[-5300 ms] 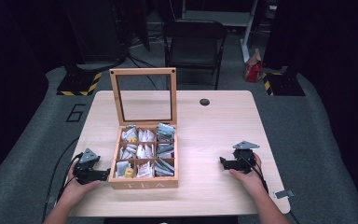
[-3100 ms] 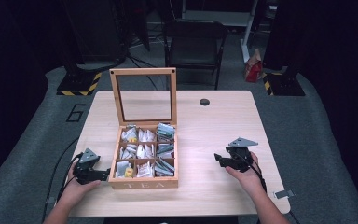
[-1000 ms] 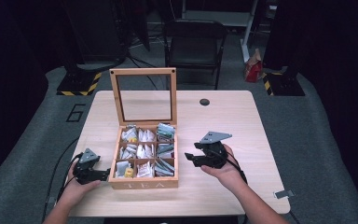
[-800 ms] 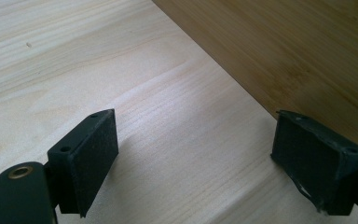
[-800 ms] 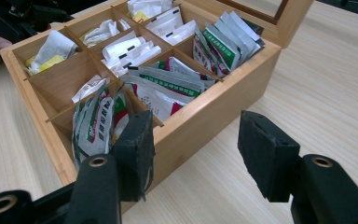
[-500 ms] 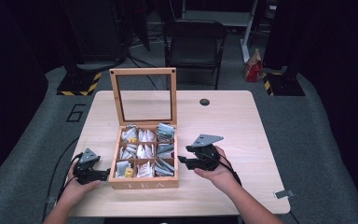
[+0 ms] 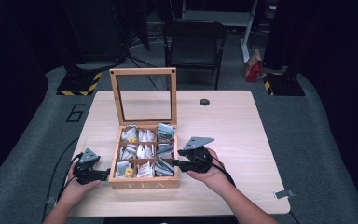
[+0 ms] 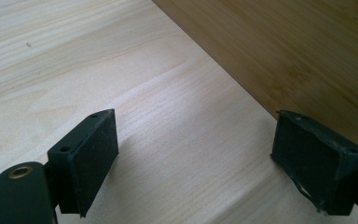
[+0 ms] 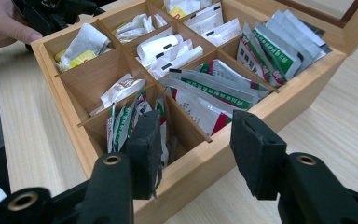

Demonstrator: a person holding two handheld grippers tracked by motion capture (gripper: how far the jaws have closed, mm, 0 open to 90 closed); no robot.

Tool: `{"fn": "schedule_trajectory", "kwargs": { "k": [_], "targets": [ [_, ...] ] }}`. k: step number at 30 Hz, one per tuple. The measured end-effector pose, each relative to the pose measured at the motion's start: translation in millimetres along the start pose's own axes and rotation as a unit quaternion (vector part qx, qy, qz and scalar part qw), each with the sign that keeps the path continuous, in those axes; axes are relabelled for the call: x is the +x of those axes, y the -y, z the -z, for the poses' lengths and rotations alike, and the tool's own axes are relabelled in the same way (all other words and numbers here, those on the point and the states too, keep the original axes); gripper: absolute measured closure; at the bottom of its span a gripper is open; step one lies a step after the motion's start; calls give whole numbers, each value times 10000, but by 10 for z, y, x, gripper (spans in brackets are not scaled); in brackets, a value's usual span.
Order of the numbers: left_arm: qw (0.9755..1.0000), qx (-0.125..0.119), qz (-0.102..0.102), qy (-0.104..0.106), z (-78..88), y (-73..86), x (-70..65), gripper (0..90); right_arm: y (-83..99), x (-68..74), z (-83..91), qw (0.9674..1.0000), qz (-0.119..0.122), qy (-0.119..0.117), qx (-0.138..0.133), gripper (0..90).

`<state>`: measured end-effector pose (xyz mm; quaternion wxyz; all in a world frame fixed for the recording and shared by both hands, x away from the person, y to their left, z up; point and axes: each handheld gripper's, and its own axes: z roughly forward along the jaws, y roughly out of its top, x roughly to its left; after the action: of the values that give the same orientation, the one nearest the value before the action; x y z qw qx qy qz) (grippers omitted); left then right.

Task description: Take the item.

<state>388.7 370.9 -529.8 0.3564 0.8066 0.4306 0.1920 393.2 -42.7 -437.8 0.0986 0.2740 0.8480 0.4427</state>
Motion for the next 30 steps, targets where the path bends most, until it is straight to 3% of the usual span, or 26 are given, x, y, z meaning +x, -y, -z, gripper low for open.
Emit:
{"fn": "schedule_trajectory", "kwargs": {
  "k": [8,30],
  "targets": [
    [10000,-4,2,3,-1,0,0,139,5,33,-75,10000,-3,-63,22,545],
    [10000,6,-11,4,1,0,2,139,5,129,-214,9996,70,-241,89,666]
  ]
}}
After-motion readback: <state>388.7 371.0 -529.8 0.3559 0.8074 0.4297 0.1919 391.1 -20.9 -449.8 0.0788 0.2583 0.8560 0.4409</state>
